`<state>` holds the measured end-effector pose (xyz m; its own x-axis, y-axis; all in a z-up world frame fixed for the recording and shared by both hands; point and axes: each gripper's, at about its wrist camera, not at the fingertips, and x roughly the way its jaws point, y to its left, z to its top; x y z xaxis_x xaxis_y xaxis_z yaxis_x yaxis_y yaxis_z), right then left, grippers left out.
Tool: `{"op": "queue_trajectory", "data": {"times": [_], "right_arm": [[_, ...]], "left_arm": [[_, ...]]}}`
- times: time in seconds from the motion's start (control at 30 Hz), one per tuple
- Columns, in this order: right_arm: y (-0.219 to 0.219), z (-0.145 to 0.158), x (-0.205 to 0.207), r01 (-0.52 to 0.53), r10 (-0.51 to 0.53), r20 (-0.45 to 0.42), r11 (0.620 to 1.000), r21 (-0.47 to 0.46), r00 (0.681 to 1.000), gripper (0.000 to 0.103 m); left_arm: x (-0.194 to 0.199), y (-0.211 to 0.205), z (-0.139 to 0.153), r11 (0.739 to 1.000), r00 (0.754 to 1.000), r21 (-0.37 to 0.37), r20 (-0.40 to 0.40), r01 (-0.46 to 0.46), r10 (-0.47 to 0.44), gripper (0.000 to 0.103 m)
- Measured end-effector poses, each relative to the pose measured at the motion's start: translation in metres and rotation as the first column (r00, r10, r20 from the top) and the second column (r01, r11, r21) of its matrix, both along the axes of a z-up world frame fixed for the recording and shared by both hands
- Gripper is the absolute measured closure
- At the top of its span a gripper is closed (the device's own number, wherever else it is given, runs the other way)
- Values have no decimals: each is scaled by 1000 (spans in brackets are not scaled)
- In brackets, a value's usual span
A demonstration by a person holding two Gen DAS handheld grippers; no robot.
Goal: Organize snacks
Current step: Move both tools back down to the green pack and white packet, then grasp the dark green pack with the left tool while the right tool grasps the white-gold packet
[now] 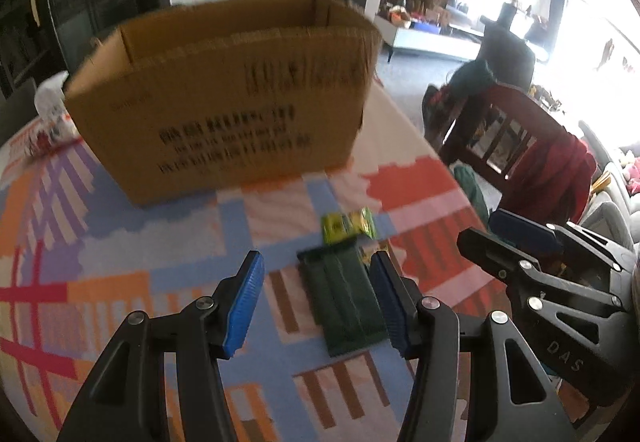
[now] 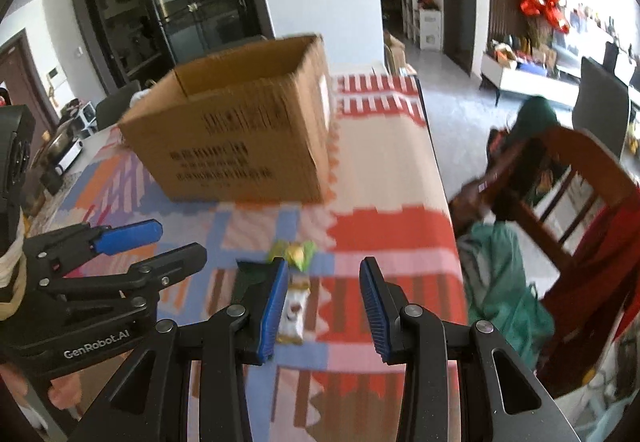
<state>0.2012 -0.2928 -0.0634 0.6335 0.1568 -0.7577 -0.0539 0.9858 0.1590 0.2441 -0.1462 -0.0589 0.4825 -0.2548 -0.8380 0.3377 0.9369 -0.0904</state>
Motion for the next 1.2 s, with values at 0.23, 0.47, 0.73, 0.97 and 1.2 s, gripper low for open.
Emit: {"op": "queue_trajectory", "data": {"times": [0.23, 0.47, 0.73, 0.97, 1.2], "right_arm": [[-7, -29, -7, 15, -12, -62, 998, 56, 998, 65], [-10, -44, -11, 23, -16, -92, 997, 75, 996, 65], [-11, -51, -10, 31, -22, -109, 996, 80, 994, 65], [-2, -52, -8, 6, 3, -105, 997, 78, 994, 65], [1, -57, -2, 0, 12, -125, 996, 94, 992, 65]], "left_arm": [[0, -14, -27, 1000, 998, 28, -66, 7, -5, 49], [3, -21, -45, 1000, 994, 27, -108, 7, -4, 49], [7, -24, -58, 999, 992, 37, -126, -4, 8, 49], [8, -17, -62, 998, 991, 49, -129, -28, 34, 49], [8, -18, -65, 998, 995, 59, -94, -11, 16, 59]]}}
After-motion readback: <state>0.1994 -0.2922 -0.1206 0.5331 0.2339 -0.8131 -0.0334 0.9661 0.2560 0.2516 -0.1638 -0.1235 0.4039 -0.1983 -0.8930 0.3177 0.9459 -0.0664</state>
